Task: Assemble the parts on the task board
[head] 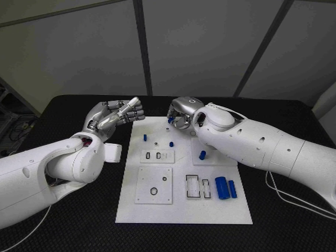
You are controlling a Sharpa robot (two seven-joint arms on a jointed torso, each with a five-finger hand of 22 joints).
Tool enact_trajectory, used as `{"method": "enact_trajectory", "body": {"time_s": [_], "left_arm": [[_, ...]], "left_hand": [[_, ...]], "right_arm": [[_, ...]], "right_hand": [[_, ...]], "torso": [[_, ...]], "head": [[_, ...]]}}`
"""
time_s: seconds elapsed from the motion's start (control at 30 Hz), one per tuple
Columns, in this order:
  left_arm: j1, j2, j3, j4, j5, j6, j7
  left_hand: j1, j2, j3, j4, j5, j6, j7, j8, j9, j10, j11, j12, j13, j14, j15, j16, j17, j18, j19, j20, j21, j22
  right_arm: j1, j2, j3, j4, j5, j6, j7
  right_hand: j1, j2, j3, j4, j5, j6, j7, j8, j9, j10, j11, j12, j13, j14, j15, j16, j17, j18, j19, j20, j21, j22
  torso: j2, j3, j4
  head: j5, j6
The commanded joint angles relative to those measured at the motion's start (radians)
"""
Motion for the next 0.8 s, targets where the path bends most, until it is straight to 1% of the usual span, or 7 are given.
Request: {"method": "enact_trajectory", "body": {"time_s": [0.03, 0.13, 0.23, 0.43, 0.53, 0.67, 0.8], "left_arm": [[0.002, 0.001, 0.001, 0.001, -0.008, 0.013, 0.001], [0.002, 0.001, 0.001, 0.000, -0.008, 0.013, 0.001], [0.003, 0.001, 0.001, 0.000, -0.008, 0.013, 0.000], [0.003, 0.001, 0.001, 0.001, -0.008, 0.013, -0.004], [0.003, -0.001, 0.001, 0.001, -0.008, 0.013, -0.005], [0.003, -0.003, 0.001, 0.002, -0.008, 0.013, -0.005], [0.003, -0.008, 0.001, 0.002, -0.008, 0.014, -0.005]], "left_hand": [[-0.005, 0.006, 0.000, -0.004, -0.006, 0.003, 0.003, -0.005, -0.001, -0.002, 0.002, -0.004, 0.001, 0.008, 0.001, -0.004, -0.001, -0.009, -0.001, 0.002, -0.004, -0.001], [-0.005, 0.007, 0.000, -0.005, -0.006, 0.003, 0.004, -0.006, -0.001, -0.003, 0.002, -0.004, 0.001, 0.008, 0.001, -0.005, -0.001, -0.009, -0.001, 0.002, -0.005, -0.002], [-0.005, 0.007, 0.000, -0.005, -0.006, 0.003, 0.004, -0.006, -0.001, -0.003, 0.002, -0.004, 0.001, 0.008, 0.001, -0.005, -0.001, -0.009, -0.001, 0.002, -0.005, -0.002], [-0.005, 0.007, 0.000, -0.006, -0.006, 0.002, 0.004, -0.007, -0.002, -0.004, 0.003, -0.004, 0.001, 0.007, 0.001, -0.006, -0.001, -0.009, -0.002, 0.002, -0.005, -0.003], [-0.004, 0.007, 0.000, -0.006, -0.006, 0.002, 0.005, -0.008, -0.002, -0.005, 0.003, -0.005, 0.001, 0.007, 0.001, -0.006, -0.001, -0.009, -0.002, 0.002, -0.006, -0.003], [-0.004, 0.007, 0.000, -0.006, -0.006, 0.002, 0.005, -0.008, -0.002, -0.005, 0.003, -0.005, 0.001, 0.007, 0.001, -0.006, -0.001, -0.009, -0.002, 0.002, -0.006, -0.003], [-0.004, 0.008, 0.000, -0.007, -0.006, 0.002, 0.005, -0.008, -0.002, -0.005, 0.003, -0.005, 0.001, 0.007, 0.002, -0.007, -0.001, -0.009, -0.002, 0.002, -0.006, -0.003]], "right_arm": [[0.001, 0.003, 0.000, -0.004, 0.000, 0.022, 0.006], [0.001, 0.004, 0.000, -0.005, 0.000, 0.018, 0.008], [0.001, 0.004, 0.000, -0.004, 0.000, 0.012, 0.012], [0.001, -0.002, 0.000, 0.006, 0.000, -0.011, 0.020], [0.001, -0.012, 0.000, 0.020, 0.001, -0.030, 0.024], [0.001, -0.042, 0.000, 0.059, 0.004, -0.060, 0.024], [0.000, -0.110, 0.000, 0.129, 0.034, -0.085, 0.015]], "right_hand": [[-0.016, -0.004, 0.006, 0.004, -0.012, -0.023, 0.005, -0.005, -0.002, -0.028, 0.007, 0.000, -0.005, 0.022, 0.011, 0.001, -0.005, 0.002, -0.019, 0.004, -0.013, -0.018], [-0.024, -0.015, 0.006, 0.005, -0.025, -0.054, 0.010, -0.005, -0.003, -0.081, 0.016, 0.000, -0.008, 0.013, 0.019, -0.016, -0.038, 0.010, -0.045, 0.012, -0.036, -0.060], [-0.027, -0.025, -0.001, 0.004, -0.036, -0.083, 0.009, -0.005, -0.002, -0.125, 0.023, 0.001, -0.007, 0.005, 0.023, -0.032, -0.068, 0.016, -0.063, 0.018, -0.054, -0.088], [-0.029, -0.028, -0.008, 0.004, -0.038, -0.093, 0.007, -0.004, -0.001, -0.140, 0.025, 0.003, -0.006, 0.003, 0.024, -0.037, -0.076, 0.017, -0.065, 0.020, -0.058, -0.094], [-0.030, -0.030, -0.012, 0.005, -0.039, -0.096, 0.006, -0.004, -0.001, -0.143, 0.025, 0.004, -0.006, 0.002, 0.024, -0.039, -0.080, 0.017, -0.066, 0.021, -0.059, -0.097], [-0.031, -0.030, -0.014, 0.005, -0.039, -0.097, 0.006, -0.004, -0.001, -0.144, 0.025, 0.004, -0.006, 0.001, 0.024, -0.041, -0.085, 0.018, -0.068, 0.021, -0.061, -0.100], [-0.032, -0.026, -0.021, 0.009, -0.035, -0.087, 0.006, 0.001, 0.002, -0.127, 0.021, 0.018, -0.003, -0.002, 0.022, -0.051, -0.100, 0.018, -0.064, 0.020, -0.061, -0.099]], "torso": [[0.000, -0.0001, -0.0004], [0.000, -0.0001, -0.0004], [0.000, -0.0002, -0.0005], [0.000, -0.0001, -0.0014], [0.000, 0.0007, -0.0025], [0.000, 0.0006, -0.0026], [-0.002, 0.0004, -0.0057]], "head": [[0.001, -0.001], [0.001, -0.001], [0.001, 0.000], [0.000, 0.000], [0.002, 0.001], [0.001, 0.003], [-0.001, 0.006]]}}
